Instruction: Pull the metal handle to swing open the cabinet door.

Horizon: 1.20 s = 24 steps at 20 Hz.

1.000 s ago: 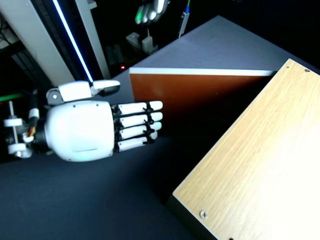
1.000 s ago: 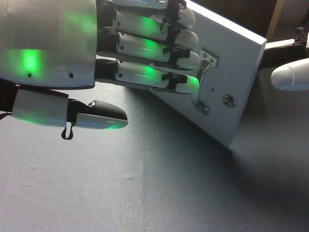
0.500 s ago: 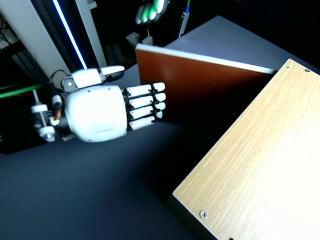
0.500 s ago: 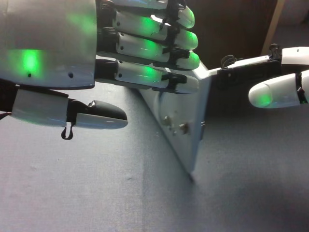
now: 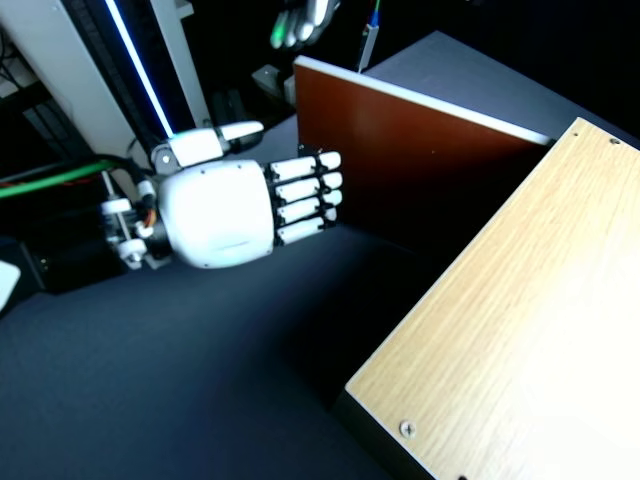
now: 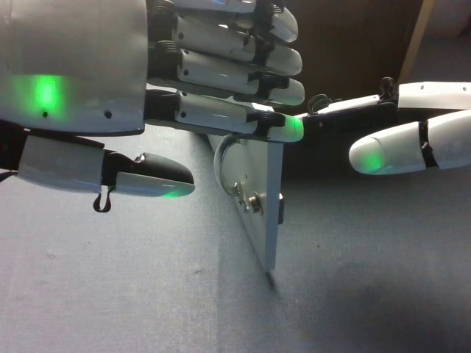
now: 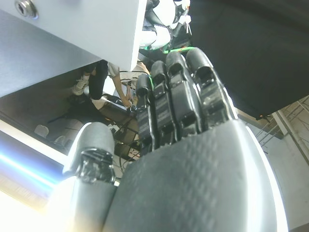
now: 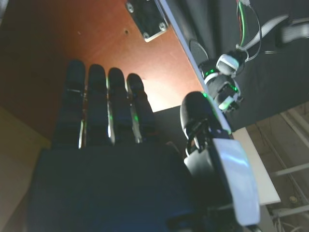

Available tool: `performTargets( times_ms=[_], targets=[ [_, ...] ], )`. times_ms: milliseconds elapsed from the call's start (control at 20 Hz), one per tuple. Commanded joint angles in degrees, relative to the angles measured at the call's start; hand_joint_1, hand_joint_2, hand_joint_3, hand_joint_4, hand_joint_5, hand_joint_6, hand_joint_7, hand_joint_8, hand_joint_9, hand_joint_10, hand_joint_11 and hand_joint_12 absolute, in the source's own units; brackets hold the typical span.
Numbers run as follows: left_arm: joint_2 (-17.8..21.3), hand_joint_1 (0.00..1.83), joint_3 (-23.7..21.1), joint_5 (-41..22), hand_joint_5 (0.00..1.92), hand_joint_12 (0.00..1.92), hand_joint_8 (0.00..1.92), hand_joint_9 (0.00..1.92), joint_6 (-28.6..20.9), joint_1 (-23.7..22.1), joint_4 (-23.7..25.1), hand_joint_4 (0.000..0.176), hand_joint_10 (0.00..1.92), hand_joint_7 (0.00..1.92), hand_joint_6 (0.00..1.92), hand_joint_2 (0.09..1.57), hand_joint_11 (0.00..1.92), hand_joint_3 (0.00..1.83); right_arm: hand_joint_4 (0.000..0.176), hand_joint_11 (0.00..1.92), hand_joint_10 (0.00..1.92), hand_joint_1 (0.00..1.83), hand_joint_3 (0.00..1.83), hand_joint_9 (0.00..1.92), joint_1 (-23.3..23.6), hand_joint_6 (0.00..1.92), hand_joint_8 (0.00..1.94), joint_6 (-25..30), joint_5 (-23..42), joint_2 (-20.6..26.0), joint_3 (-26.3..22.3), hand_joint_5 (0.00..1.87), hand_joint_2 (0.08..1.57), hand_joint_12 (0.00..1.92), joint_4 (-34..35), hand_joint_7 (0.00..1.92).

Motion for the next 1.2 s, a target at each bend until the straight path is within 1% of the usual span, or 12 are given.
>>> performTargets(
  times_ms=[0,200,400,650,750,950,1050,1150],
  targets=[
    [0.36,0.0,0.06,-1.16,0.37,0.71,0.0,0.34,0.36,-0.65,-5.53,0.0,0.0,0.38,0.0,1.57,0.01,0.02,0.0,0.0,0.0,0.0,0.0,0.21,0.98,0.0,0.0,0.37,4.96,-0.12,-0.29,0.22,1.54,0.63,4.15,0.22],
    [0.36,0.0,0.06,-1.16,0.37,0.72,0.0,0.34,0.36,-0.65,-5.53,0.0,0.0,0.38,0.0,1.57,0.01,0.02,0.0,0.0,0.0,0.0,0.0,0.2,1.32,0.0,0.0,-0.37,5.3,-0.94,-0.67,0.22,1.54,0.62,4.12,0.22],
    [0.36,0.0,0.06,-1.16,0.37,0.72,0.0,0.34,0.36,-0.65,-5.53,0.0,0.0,0.38,0.0,1.57,0.01,0.02,0.0,0.0,0.0,0.0,0.0,0.2,1.68,0.0,0.0,-3.95,6.3,-1.59,-1.01,0.21,1.54,0.61,4.12,0.21],
    [0.36,0.0,0.06,-1.16,0.37,0.72,0.0,0.35,0.36,-0.65,-5.53,0.0,0.0,0.39,0.0,1.57,0.01,0.02,0.0,0.0,0.0,0.0,0.0,0.2,1.96,0.0,0.0,-4.03,7.08,-2.54,-0.98,0.21,1.54,0.6,3.38,0.21],
    [0.36,0.0,0.06,-1.16,0.38,0.73,0.0,0.35,0.36,-0.65,-5.53,0.0,0.0,0.39,0.0,1.57,0.02,0.03,0.0,0.0,0.0,0.0,0.0,0.2,2.01,0.0,0.0,-9.33,7.63,-2.66,-0.98,0.21,1.54,0.6,3.39,0.21],
    [0.36,0.0,0.06,-1.16,0.37,0.72,0.0,0.35,0.36,-0.65,-5.53,0.0,0.0,0.39,0.0,1.57,0.01,0.03,0.0,0.0,0.0,0.0,0.0,0.2,2.01,0.0,0.0,-11.81,8.2,-3.48,-1.04,0.21,1.54,0.61,2.92,0.21],
    [0.36,0.0,0.06,-1.16,0.38,0.73,0.0,0.35,0.36,-0.65,-5.53,0.0,0.0,0.39,0.0,1.57,0.01,0.03,0.0,0.0,0.0,0.0,0.0,0.2,2.01,0.0,0.0,-13.9,8.34,-3.86,-1.15,0.21,1.54,0.59,2.73,0.2],
    [0.36,0.0,0.06,-1.16,0.38,0.73,0.0,0.36,0.36,-0.65,-5.53,0.0,0.0,0.39,0.0,1.57,0.02,0.03,0.0,0.0,0.0,0.0,0.0,0.2,2.01,0.0,0.0,-18.32,8.95,-4.39,-1.18,0.21,1.54,0.59,2.28,0.21]
  ],
)
